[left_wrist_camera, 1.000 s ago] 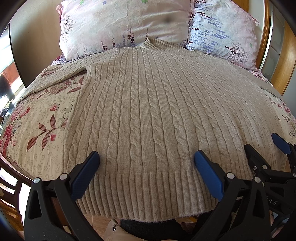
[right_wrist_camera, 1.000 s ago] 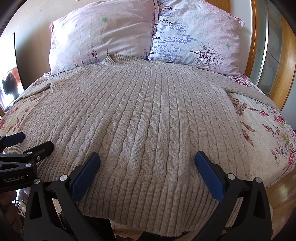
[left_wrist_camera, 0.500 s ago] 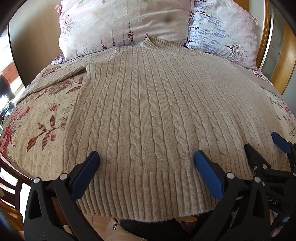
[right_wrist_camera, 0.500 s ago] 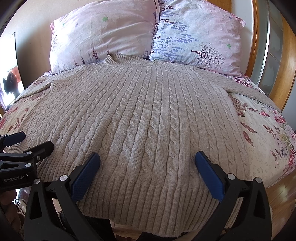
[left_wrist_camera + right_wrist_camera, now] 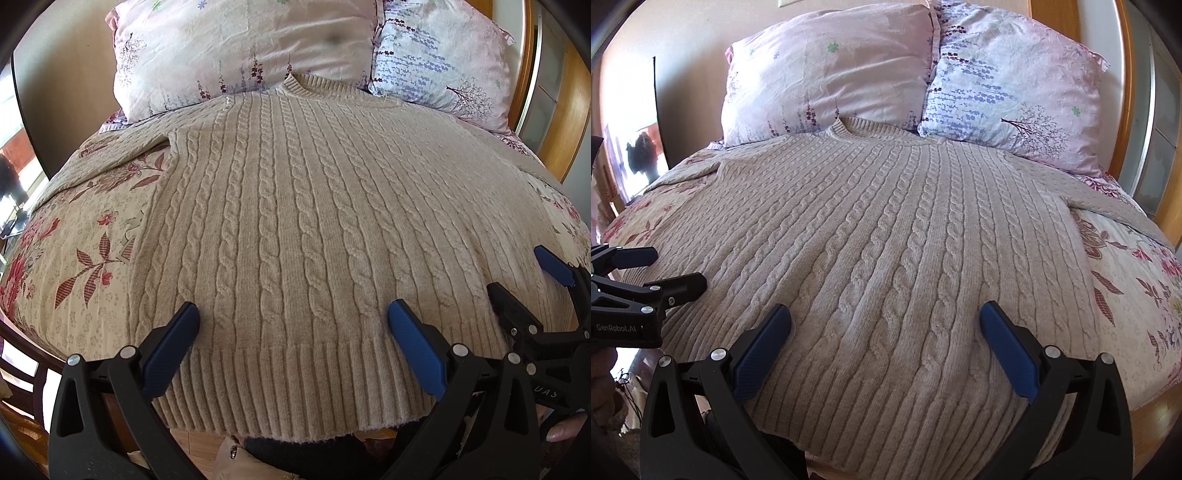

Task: Fold small clothes
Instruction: 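Move the right gripper to a sweater sleeve and grasp its cuff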

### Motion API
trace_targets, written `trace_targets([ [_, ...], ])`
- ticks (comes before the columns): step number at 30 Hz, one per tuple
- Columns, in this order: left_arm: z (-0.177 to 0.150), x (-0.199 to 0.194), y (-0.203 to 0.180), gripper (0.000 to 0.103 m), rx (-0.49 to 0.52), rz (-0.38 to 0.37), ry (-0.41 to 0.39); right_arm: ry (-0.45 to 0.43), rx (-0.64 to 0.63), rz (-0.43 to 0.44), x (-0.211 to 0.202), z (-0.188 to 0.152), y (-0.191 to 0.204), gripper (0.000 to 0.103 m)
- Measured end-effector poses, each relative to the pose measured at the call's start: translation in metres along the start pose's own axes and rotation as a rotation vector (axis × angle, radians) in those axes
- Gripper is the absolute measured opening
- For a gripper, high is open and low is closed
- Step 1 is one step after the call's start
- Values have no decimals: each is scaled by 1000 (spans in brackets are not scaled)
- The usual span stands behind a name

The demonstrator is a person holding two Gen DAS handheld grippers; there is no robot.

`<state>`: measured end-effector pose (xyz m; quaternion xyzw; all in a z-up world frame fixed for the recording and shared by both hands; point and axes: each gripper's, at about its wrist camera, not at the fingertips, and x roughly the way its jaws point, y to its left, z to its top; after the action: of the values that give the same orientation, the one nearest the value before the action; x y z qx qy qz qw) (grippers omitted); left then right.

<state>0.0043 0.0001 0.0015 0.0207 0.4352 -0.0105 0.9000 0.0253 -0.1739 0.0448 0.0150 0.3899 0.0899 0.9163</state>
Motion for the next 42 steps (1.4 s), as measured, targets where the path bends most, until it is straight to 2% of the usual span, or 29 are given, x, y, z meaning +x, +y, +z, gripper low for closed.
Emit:
trace_targets([
  [4,9,3,-2,101,42,11,-10,16,-14,51,2,6,-9,102],
  [7,26,7,1,101,53,19,-25,8,48,88,-1,22,-33,102],
  [11,56,14,6,101,48,-13,-31,-14,257,82,-4,54,-101,102],
  [15,85,23,10,101,50,-33,-14,-5,526,72,4,73,-184,102],
  [17,97,26,10,101,57,-41,-16,3,646,63,11,77,-221,97],
  [18,103,26,10,101,60,-47,-21,7,691,50,15,78,-237,90],
  [19,108,27,10,101,61,-50,-26,12,733,30,19,79,-253,87],
  [25,131,34,14,101,15,-119,-86,53,923,-66,45,75,-320,71],
  [28,137,40,16,101,-19,-160,-114,84,972,-133,56,70,-339,67],
  [33,141,52,17,101,-34,-174,-148,67,1061,-142,61,54,-362,61],
  [39,142,69,24,101,-73,-207,-148,35,1048,-239,58,55,-373,61],
  [42,143,75,25,101,-83,-230,-141,22,1044,-281,57,55,-377,53],
])
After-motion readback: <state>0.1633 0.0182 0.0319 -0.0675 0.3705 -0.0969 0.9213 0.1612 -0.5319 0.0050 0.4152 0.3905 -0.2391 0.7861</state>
